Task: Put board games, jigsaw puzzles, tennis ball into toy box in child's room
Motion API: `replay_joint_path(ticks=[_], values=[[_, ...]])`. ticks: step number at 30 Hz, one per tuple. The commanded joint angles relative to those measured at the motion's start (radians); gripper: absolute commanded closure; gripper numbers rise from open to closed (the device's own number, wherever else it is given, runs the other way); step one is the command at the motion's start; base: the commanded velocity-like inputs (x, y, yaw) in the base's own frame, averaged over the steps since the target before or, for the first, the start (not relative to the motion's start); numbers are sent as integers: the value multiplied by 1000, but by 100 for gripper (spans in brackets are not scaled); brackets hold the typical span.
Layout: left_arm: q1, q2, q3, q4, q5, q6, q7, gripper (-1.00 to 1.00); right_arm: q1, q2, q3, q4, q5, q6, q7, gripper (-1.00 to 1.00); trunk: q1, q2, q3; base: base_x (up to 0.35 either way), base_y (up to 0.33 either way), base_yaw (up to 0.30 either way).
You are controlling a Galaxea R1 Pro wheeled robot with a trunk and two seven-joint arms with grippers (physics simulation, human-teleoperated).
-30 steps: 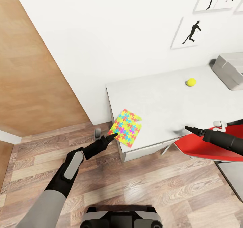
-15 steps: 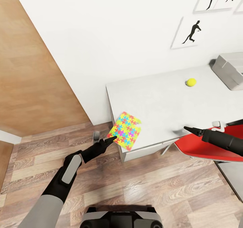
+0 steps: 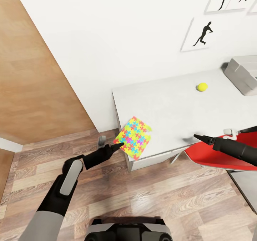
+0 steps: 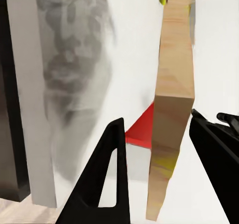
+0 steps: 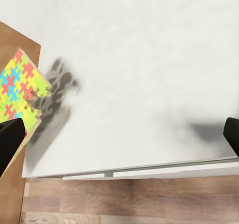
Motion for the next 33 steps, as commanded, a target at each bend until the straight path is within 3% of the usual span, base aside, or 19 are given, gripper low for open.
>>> replay_joint_path(ticks=[1,8,19,27,33], values=[[1,-1,5,-12,9,24,20,100,0,0,-1,-1,9,7,10,-100,1,-2,-1,0,0,0],[4,-4,21,-55,38,79,114,100,1,0,2,-1,8,7,11,-100,1,-2,-1,0,0,-1],[11,-13,22,-158,55,109,253,100,3,0,3,-1,8,7,12,-100,1,-2,10,0,0,-39],[16,-11,24,-195,62,116,285,100,3,0,3,-1,8,6,12,-100,1,-2,22,0,0,-67],[20,-6,27,-224,89,133,298,100,3,1,8,-1,8,6,11,-100,1,-2,31,0,0,-47]])
